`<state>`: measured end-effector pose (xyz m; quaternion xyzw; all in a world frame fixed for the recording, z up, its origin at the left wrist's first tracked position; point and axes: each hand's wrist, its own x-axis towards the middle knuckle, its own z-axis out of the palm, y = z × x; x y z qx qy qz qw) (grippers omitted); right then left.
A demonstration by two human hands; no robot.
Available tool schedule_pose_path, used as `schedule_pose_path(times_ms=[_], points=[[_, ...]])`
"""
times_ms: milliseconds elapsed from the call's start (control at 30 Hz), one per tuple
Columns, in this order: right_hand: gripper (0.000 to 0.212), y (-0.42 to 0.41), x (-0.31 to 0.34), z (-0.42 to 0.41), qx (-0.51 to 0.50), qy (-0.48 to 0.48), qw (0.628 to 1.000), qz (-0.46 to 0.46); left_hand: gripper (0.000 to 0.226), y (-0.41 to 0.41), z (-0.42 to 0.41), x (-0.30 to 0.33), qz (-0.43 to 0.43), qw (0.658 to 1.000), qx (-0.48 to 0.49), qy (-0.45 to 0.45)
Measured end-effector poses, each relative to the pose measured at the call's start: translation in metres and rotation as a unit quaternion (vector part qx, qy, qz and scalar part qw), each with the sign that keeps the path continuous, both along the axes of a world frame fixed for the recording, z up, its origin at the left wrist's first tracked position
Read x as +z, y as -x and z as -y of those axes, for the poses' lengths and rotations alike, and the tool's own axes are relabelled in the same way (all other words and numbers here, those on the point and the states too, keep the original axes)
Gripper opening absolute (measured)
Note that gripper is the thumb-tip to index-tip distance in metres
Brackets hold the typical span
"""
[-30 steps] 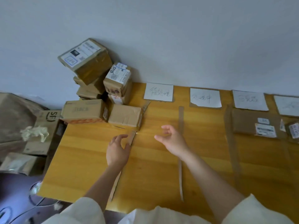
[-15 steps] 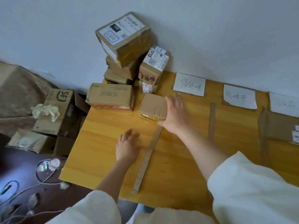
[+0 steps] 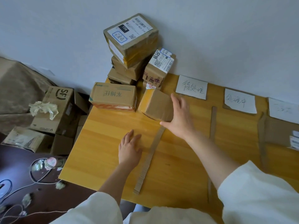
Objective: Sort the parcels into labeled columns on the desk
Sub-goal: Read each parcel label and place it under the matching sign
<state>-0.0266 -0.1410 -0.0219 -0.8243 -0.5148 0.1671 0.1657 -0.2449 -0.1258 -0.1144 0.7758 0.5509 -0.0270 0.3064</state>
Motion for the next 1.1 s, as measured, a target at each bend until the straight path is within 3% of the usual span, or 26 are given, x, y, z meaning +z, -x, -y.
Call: schedule_pose_path(times_ms=[100, 233, 367, 467, 567, 633, 733, 767, 833, 867, 933, 1000, 1100], points=[[0.109, 0.003, 0.001, 0.033, -0.012, -0.107, 0.993, -0.043, 0.06, -0.001, 0.0, 0.0, 0.002, 1.0, 0.005, 0.0], [0.102, 0.008, 0.003, 0.071, -0.027, -0.218, 0.975, -0.022, 0.061, -0.003, 0.001, 0.003, 0.011, 1.0, 0.012, 0.008], [0.096, 0.008, 0.011, 0.093, -0.011, -0.263, 0.964, 0.027, 0.059, -0.004, -0.001, 0.008, -0.015, 0.999, -0.001, 0.041], [0.096, 0.003, 0.014, 0.103, -0.006, -0.259, 0.964, 0.061, 0.044, -0.014, -0.002, 0.022, 0.059, 0.994, 0.07, 0.066], [0.1, -0.001, 0.015, 0.11, -0.027, -0.238, 0.97, 0.041, 0.028, -0.031, -0.002, 0.051, 0.223, 0.951, 0.185, 0.11], [0.102, -0.002, 0.014, 0.113, -0.046, -0.217, 0.975, -0.007, 0.029, -0.046, -0.001, 0.071, 0.318, 0.897, 0.213, 0.22], [0.101, -0.001, 0.02, 0.116, -0.087, -0.146, 0.97, -0.175, 0.032, -0.064, 0.0, 0.089, 0.357, 0.854, 0.194, 0.326], [0.096, -0.001, 0.024, 0.116, -0.109, -0.114, 0.949, -0.272, 0.035, -0.068, 0.001, 0.091, 0.356, 0.853, 0.18, 0.338], [0.072, -0.002, 0.03, 0.115, -0.142, -0.054, 0.873, -0.463, 0.04, -0.072, 0.002, 0.094, 0.357, 0.848, 0.145, 0.363], [0.057, -0.003, 0.032, 0.115, -0.162, -0.038, 0.825, -0.541, 0.041, -0.073, 0.004, 0.095, 0.361, 0.843, 0.133, 0.375], [0.052, -0.005, 0.028, 0.117, -0.212, -0.043, 0.714, -0.665, 0.04, -0.074, 0.007, 0.097, 0.367, 0.835, 0.125, 0.39], [0.06, -0.007, 0.024, 0.119, -0.245, -0.044, 0.63, -0.735, 0.041, -0.075, 0.01, 0.098, 0.376, 0.828, 0.121, 0.398], [0.071, -0.012, 0.018, 0.122, -0.261, -0.033, 0.58, -0.771, 0.04, -0.077, 0.014, 0.099, 0.394, 0.813, 0.119, 0.411]])
